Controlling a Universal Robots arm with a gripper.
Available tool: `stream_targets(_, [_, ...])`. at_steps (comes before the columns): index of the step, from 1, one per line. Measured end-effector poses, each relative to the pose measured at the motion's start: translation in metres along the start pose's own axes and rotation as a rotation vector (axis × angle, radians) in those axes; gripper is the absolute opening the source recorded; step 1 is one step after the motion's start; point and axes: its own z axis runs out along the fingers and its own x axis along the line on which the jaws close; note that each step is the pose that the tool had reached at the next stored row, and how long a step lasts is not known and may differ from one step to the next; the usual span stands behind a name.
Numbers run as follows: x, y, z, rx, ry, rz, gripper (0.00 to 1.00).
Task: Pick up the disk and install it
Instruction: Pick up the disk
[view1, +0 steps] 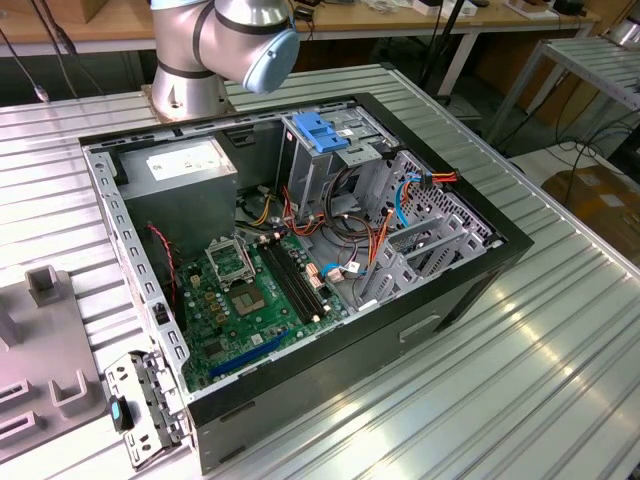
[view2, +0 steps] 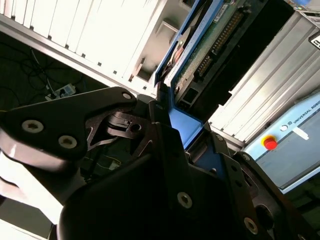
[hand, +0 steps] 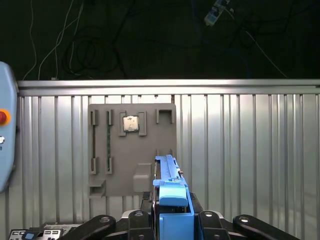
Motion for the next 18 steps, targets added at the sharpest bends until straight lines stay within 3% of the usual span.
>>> stream_targets(13, [0.0007, -0.0324, 0.0005, 0.0000, 0.0001, 0.000, 0.37])
stream_targets(18, [0.0011, -0.0416, 0.0006, 0.0000, 0.0001, 0.000, 0.37])
